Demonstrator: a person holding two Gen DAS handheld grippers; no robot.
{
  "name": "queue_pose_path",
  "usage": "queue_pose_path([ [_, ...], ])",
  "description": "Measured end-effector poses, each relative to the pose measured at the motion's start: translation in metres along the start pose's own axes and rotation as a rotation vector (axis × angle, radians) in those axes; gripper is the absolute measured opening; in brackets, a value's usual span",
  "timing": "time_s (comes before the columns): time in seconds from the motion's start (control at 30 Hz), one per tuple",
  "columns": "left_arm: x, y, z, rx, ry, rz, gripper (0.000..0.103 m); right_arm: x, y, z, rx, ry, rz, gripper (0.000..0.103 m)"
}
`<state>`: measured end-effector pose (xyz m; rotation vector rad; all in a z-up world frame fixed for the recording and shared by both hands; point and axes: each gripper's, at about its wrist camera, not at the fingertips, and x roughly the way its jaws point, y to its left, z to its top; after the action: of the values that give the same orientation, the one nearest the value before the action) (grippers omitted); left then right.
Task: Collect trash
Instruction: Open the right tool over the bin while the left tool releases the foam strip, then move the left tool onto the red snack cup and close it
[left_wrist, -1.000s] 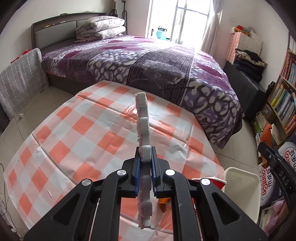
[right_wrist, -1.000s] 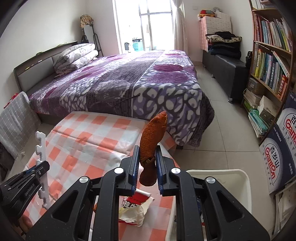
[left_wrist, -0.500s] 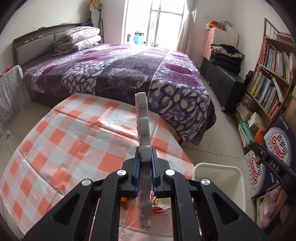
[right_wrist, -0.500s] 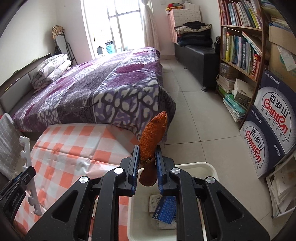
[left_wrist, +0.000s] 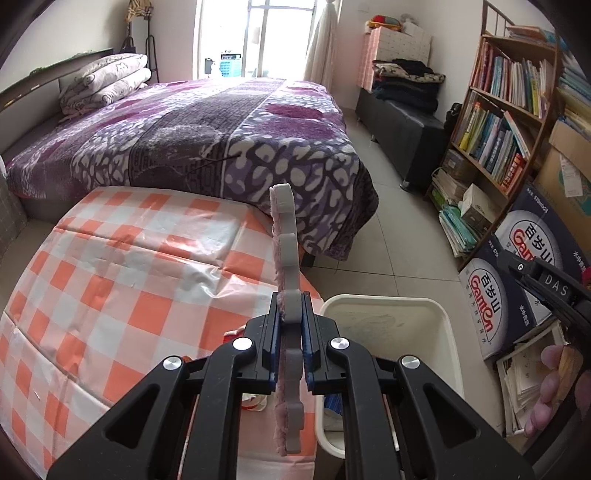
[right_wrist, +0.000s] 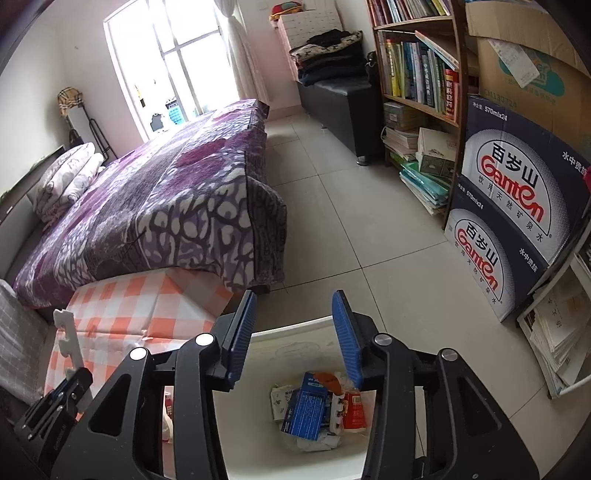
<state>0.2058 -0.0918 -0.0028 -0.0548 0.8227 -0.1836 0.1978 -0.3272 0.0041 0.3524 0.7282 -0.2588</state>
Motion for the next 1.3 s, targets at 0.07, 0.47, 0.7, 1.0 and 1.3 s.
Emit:
queue_pose_path([
  [0.07,0.003,-0.009,-0.003,0.014,0.011,-0.011,0.010,-0.001,-0.009,0.002,0.024,-0.002,-0.009,0.048],
  [0.47,0.027,-0.056,-0.022,0.105,0.095,-0.113,0.010,-0.002,-0.043,0.007,0.103,-0.003,-0.041,0.064],
  [0.7,0.039,-0.073,-0.030,0.125,0.137,-0.183,0.011,0.000,-0.046,0.007,0.112,0.005,-0.055,0.072],
  [1.0,0.051,-0.069,-0.033,0.080,0.173,-0.226,0.063,0.001,-0.047,0.008,0.124,0.006,-0.065,0.083],
  [1.3,0.047,-0.051,-0.034,0.100,0.145,-0.117,0.076,0.011,-0.032,0.005,0.117,0.054,-0.041,0.091],
])
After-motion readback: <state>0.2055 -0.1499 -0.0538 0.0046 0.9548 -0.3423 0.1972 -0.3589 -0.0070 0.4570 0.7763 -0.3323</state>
